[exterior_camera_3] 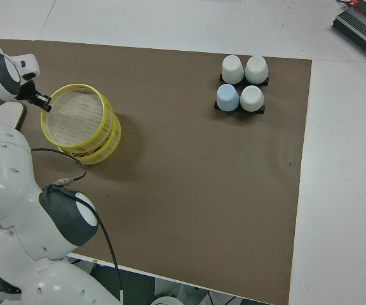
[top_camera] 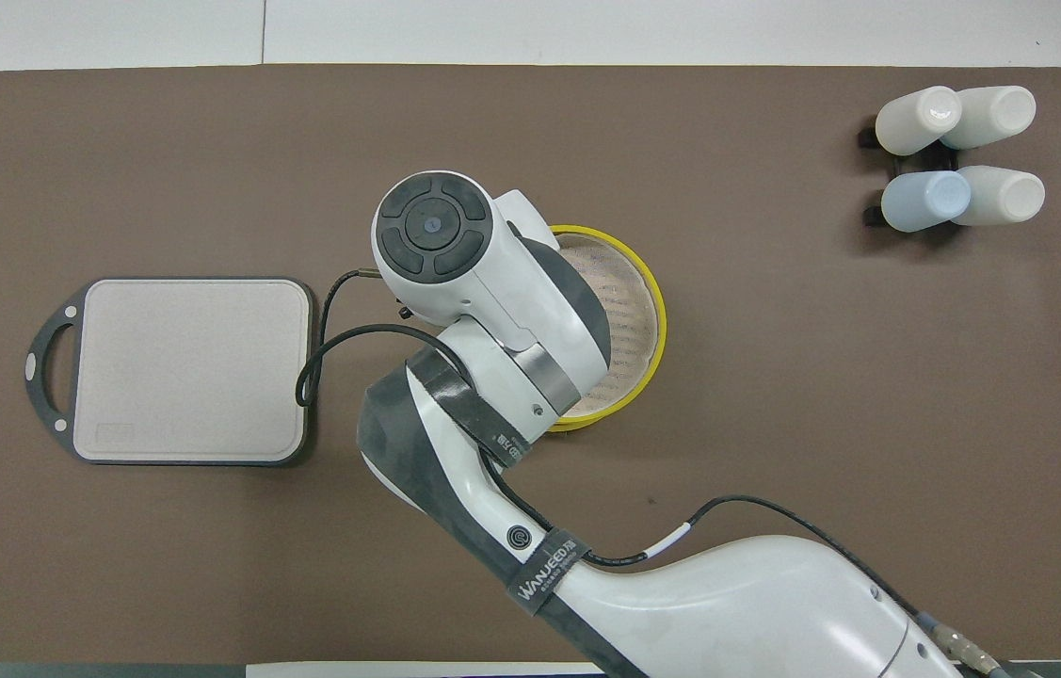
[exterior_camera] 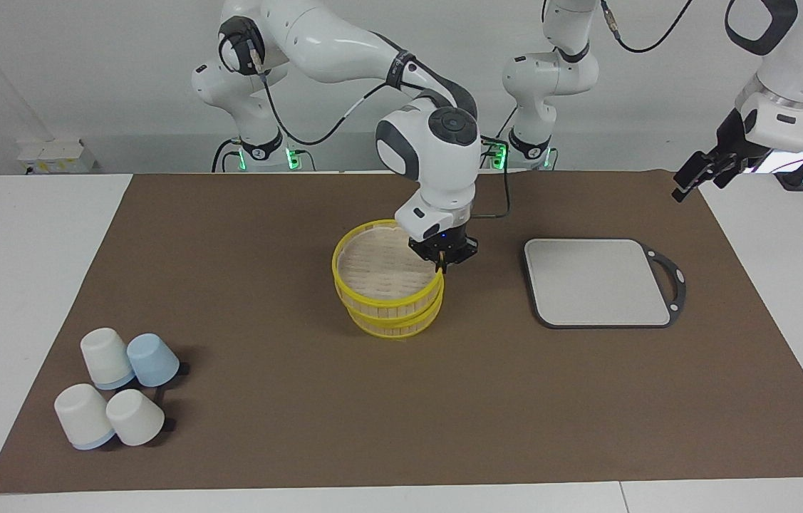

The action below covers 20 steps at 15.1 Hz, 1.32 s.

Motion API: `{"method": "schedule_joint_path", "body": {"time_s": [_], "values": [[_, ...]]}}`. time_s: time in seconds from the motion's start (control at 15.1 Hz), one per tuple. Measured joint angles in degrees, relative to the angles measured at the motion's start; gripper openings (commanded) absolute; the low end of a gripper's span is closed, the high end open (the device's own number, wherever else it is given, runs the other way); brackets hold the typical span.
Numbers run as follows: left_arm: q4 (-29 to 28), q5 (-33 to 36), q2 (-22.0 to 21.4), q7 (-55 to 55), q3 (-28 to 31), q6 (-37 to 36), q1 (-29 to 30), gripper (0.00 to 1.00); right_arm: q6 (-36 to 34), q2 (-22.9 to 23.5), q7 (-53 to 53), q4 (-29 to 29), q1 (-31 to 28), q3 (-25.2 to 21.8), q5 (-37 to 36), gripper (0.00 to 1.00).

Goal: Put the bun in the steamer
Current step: 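Lower the lid onto the steamer with the right gripper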

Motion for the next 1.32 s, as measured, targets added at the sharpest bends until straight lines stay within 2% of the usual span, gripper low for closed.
{"method": "schedule_joint_path", "body": {"time_s": [0.4,0.53,0.73,1.32], "values": [[-1.0,-0.1,-0.3,0.0,-0.7,0.0,-0.7,1.00,3.3,0.1,0.5,-2.8,-0.2,-0.1,0.6,0.00],[-0.4,-0.7,0.9,0.0,-0.8,0.0,-0.7,1.00,3.8,0.1,0.5,-3.6,-0.2,-0.1,0.7,0.00],[1.5,-1.1,2.6,0.0,-1.1,-1.2,-0.7,1.00,3.8,0.1,0.5,-4.0,-0.2,-0.1,0.8,0.00],[1.7,-1.1,2.6,0.0,-1.9,-2.0,-0.8,1.00,5.0,0.0,0.5,-4.7,0.1,-0.1,2.8,0.00]]}}
